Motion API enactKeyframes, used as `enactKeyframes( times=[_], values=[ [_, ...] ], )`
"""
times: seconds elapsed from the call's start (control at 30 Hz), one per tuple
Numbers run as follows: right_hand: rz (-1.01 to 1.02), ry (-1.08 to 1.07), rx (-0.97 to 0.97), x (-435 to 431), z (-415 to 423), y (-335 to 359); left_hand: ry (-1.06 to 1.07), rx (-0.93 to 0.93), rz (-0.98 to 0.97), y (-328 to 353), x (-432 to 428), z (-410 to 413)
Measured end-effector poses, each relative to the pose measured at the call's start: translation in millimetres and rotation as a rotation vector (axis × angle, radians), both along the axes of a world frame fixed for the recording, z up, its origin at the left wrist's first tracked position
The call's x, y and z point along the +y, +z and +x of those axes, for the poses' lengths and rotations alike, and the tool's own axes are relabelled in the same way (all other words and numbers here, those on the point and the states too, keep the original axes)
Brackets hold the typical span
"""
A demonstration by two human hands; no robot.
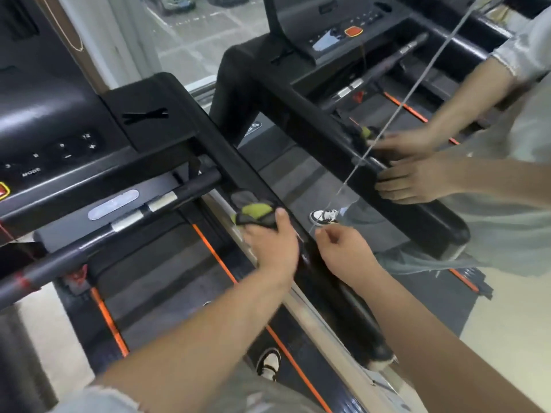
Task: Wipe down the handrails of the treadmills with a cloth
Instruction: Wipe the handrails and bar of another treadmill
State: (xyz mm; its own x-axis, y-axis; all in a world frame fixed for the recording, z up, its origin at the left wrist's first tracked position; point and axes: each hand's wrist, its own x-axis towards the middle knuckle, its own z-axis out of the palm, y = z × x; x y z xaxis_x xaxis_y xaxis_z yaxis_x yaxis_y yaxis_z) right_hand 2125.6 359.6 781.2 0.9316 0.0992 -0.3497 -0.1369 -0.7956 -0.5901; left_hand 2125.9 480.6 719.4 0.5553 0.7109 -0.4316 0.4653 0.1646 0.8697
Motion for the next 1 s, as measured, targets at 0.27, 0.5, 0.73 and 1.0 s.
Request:
enactKeyframes(
  times=[0.27,0.5,0.73,1.0],
  values=[
    [-0.088,0.055,0.061,19,17,-3,0.026,-0.034,0.093,-6,43,39],
    [0.026,-0.033,0.15,6,22,-9,-0.367,-0.016,-0.072,-28,-79,-79],
    [0.153,-0.051,0.261,0,20,-8,-0.123,0.017,0.006,-9,58,41],
    [0.491,-0.339,0.197,-9,5,-24,-0.428,-0.012,0.4,6,-25,-39]
  ],
)
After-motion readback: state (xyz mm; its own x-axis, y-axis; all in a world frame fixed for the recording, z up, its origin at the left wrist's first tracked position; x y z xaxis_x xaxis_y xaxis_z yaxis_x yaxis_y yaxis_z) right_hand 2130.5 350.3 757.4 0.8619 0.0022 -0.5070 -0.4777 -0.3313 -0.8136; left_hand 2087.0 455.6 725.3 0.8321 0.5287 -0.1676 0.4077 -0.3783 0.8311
